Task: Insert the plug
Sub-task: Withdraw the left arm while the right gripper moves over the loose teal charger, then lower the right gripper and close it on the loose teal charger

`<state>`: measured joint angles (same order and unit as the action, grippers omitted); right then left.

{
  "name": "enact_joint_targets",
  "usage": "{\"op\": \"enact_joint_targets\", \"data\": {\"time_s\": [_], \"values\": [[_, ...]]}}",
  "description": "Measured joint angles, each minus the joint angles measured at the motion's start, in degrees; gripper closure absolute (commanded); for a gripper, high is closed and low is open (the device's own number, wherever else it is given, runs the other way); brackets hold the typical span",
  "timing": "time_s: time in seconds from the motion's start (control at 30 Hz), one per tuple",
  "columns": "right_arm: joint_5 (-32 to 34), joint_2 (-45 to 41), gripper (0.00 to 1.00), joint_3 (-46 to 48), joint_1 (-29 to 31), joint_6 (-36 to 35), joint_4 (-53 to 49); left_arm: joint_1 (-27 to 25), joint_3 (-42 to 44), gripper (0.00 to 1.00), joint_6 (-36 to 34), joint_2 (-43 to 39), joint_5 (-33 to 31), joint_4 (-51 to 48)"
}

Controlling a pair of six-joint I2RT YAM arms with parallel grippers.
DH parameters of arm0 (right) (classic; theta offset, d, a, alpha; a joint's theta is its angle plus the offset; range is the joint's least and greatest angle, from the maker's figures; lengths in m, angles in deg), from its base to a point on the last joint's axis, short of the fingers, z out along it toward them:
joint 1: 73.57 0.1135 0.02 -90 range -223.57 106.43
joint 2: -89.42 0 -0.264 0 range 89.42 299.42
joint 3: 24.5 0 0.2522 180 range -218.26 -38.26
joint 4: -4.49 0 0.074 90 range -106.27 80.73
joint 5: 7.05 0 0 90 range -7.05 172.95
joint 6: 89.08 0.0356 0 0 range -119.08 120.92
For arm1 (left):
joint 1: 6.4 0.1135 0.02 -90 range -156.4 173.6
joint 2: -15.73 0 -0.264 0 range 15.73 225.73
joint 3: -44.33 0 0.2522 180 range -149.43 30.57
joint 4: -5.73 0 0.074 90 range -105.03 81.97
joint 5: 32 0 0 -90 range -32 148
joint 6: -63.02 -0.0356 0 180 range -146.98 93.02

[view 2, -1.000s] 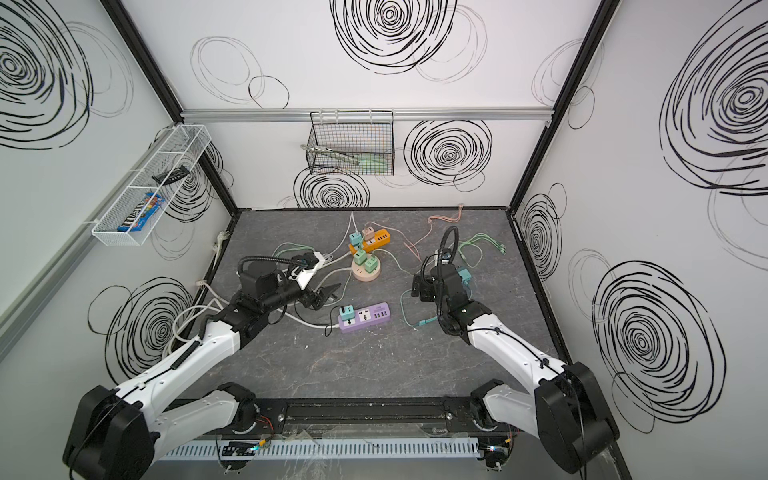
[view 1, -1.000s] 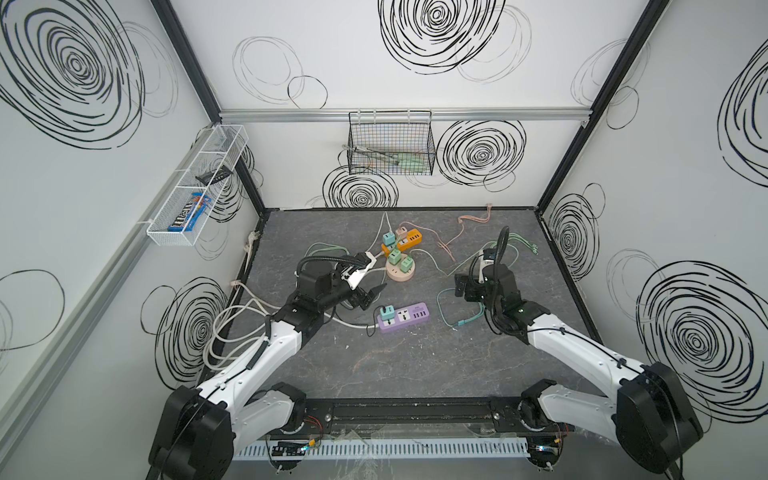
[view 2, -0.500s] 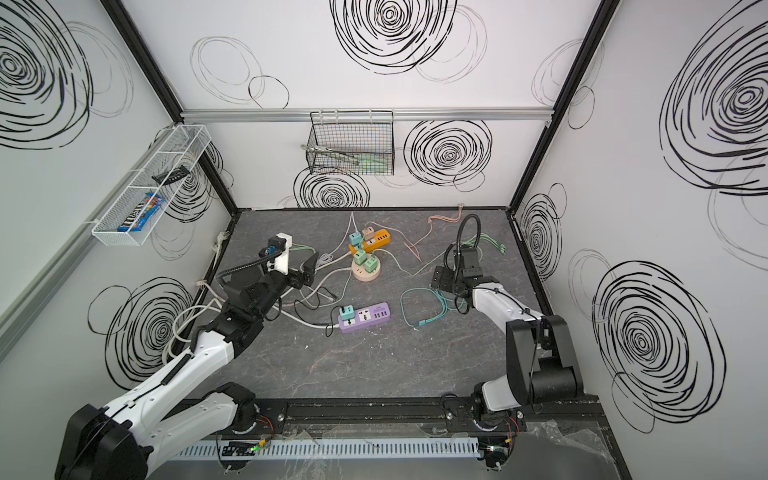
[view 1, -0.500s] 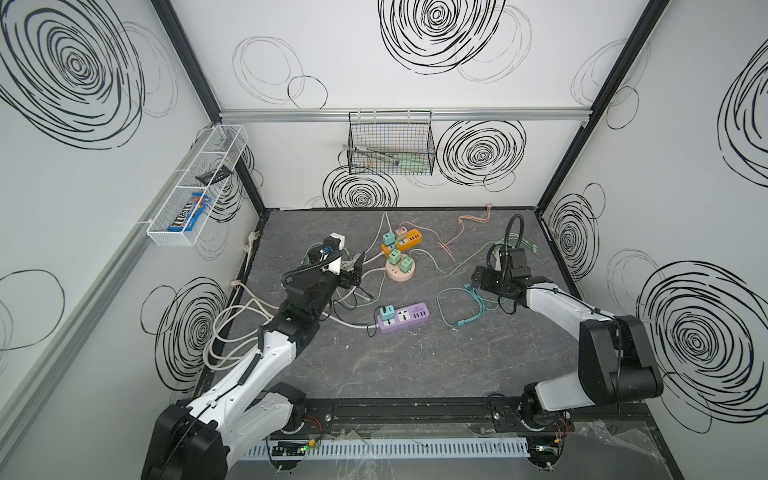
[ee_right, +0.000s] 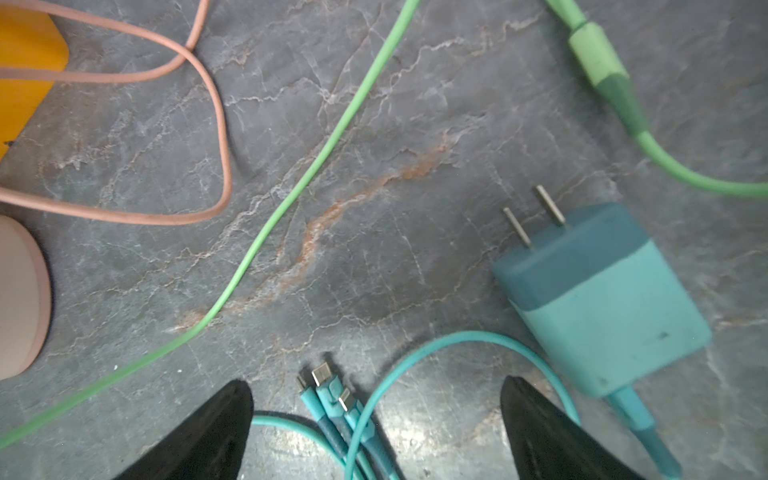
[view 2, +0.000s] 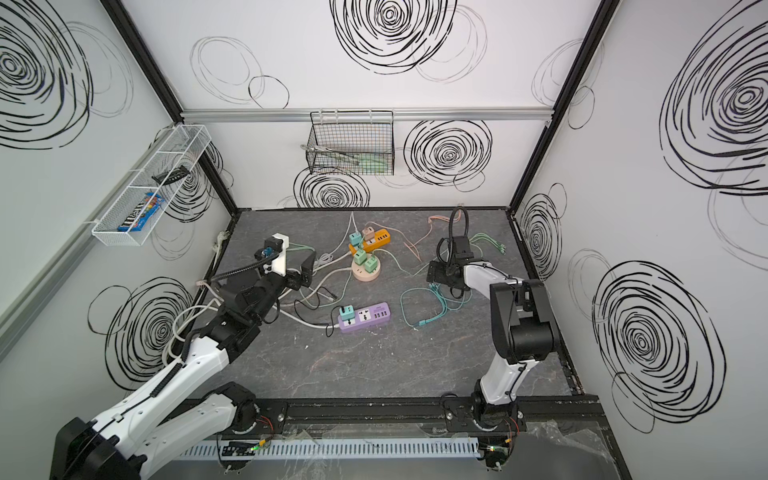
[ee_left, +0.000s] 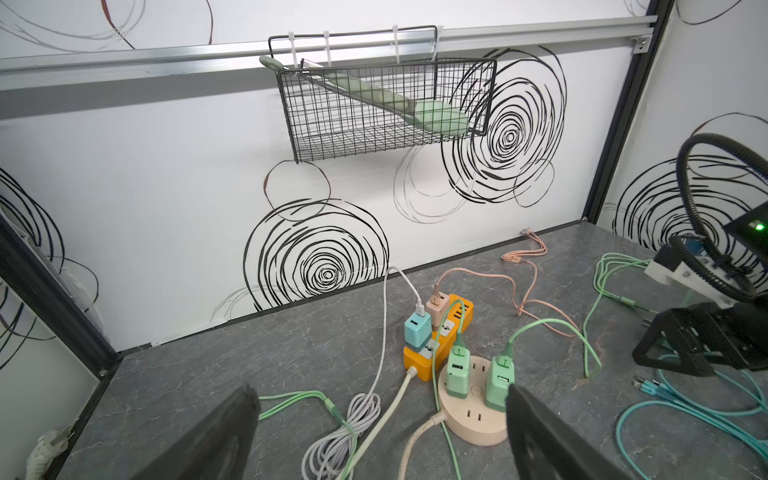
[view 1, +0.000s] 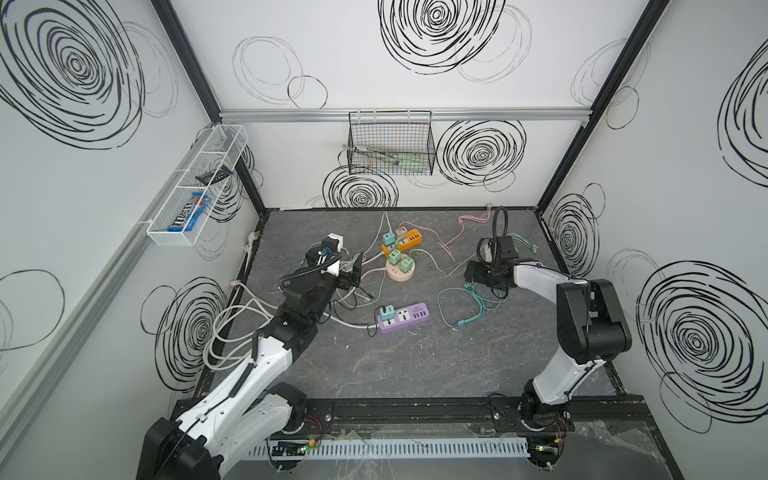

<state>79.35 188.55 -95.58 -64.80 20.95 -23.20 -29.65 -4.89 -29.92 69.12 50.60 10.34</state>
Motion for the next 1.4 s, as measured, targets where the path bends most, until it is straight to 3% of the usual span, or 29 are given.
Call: {"op": "enact_joint_targets", "data": {"time_s": [0.27,0.63,1.17,1.3,1.4], "values": [[1.4,-0.1,0.03,2.3,5.1,0.2,-1.3,-0.1,-1.7,0.04,0.7,1.3,-1.3,-1.5],[0.6,-6.9,0.03,9.4,8.2,3.0,-2.8,-1.6,-3.8,0.04,0.8,3.6,-3.9,-4.7],[-7.6,-19.4,0.03,17.3,19.7,7.2,-9.9,-3.2,-4.6,0.04,0.5,5.5,-6.9,-6.3],[-5.8,-23.8,0.03,17.3,19.7,7.2,-11.4,-4.1,-4.6,0.04,0.0,5.9,-7.5,-7.2],[-2.7,-26.5,0.03,17.2,15.5,7.2,-10.2,-4.5,-4.6,0.04,-0.4,6.1,-8.1,-7.6]]}}
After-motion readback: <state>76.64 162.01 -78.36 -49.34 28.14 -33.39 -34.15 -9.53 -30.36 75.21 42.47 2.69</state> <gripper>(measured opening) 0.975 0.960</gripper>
